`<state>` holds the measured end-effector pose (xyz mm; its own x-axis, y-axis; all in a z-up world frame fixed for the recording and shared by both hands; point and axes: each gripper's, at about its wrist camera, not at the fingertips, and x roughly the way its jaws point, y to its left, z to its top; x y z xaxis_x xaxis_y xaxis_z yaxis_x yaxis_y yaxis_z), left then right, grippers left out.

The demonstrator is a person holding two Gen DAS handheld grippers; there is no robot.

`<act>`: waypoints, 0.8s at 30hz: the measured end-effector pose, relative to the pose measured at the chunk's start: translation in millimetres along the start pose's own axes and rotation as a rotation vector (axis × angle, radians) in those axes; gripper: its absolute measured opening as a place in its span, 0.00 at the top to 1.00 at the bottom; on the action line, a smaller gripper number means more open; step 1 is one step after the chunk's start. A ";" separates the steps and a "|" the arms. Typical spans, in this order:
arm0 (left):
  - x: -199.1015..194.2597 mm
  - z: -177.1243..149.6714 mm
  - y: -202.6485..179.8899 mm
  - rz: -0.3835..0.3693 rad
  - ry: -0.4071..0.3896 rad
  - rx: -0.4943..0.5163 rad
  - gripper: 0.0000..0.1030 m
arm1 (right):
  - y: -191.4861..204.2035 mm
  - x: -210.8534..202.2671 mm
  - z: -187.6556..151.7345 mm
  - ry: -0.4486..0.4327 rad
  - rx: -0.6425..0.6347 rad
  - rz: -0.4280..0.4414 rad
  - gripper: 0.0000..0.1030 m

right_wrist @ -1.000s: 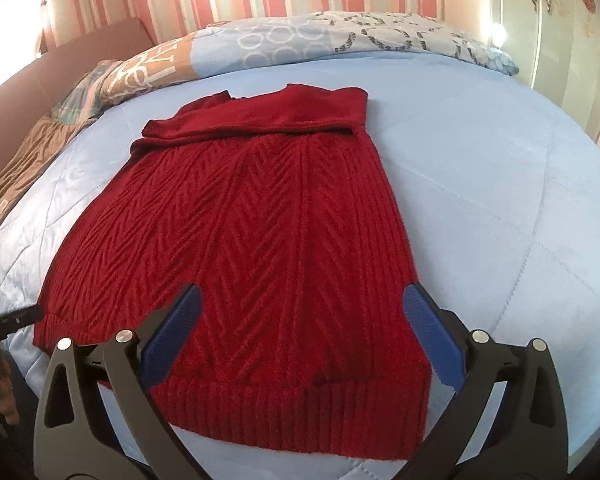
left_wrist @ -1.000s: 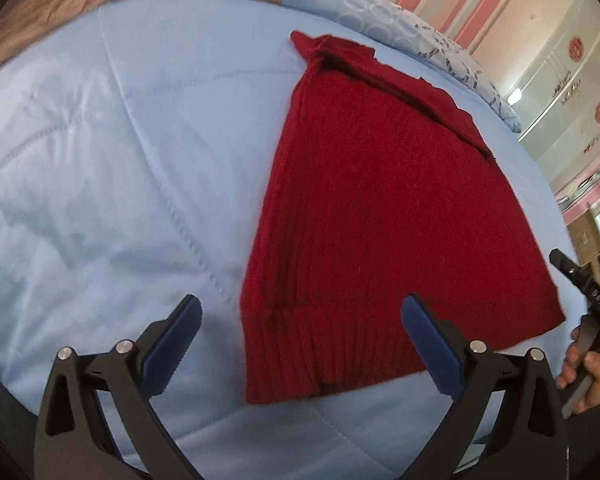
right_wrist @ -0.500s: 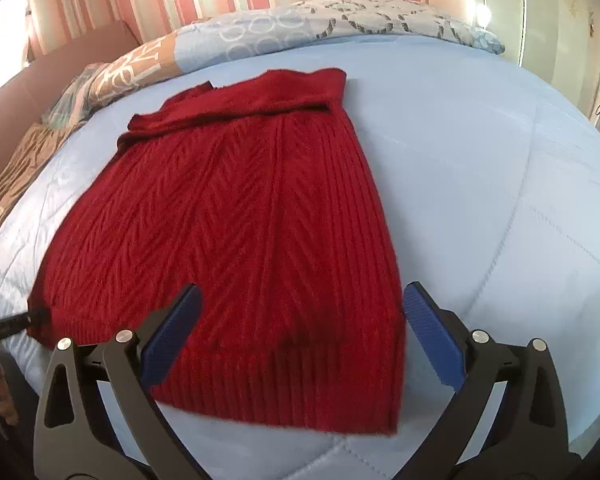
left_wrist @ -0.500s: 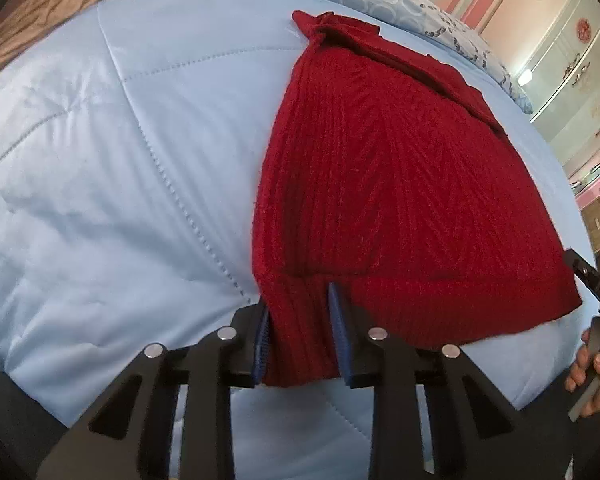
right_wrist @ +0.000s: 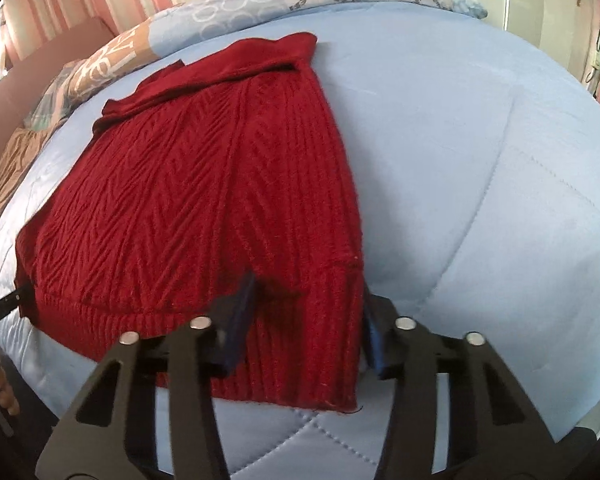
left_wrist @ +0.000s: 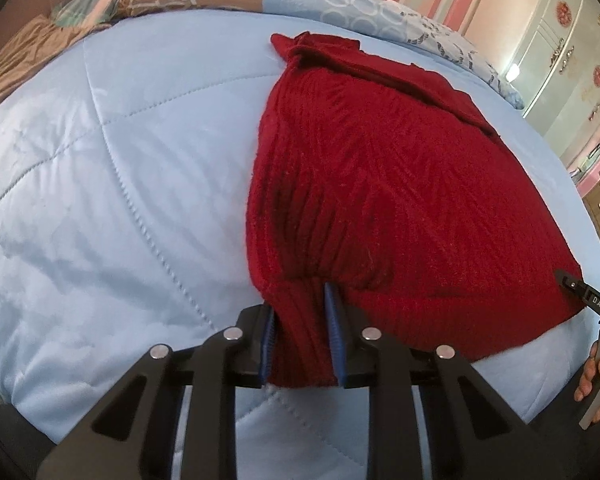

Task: Fold small clothes
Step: 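Hold the hem with the left gripper while the right gripper grasps the hem beside it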

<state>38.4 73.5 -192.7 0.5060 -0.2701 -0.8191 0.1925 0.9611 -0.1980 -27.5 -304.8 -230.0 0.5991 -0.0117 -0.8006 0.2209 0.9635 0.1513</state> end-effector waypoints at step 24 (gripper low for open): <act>0.2 -2.9 1.8 0.017 0.041 0.042 0.81 | 4.9 -10.9 -6.2 0.081 -0.065 -0.011 0.83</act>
<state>36.4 75.4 -194.8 0.4746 -0.2506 -0.8438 0.2196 0.9620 -0.1622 -37.7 -298.3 -224.1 0.5326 -0.0030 -0.8464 0.1748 0.9788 0.1066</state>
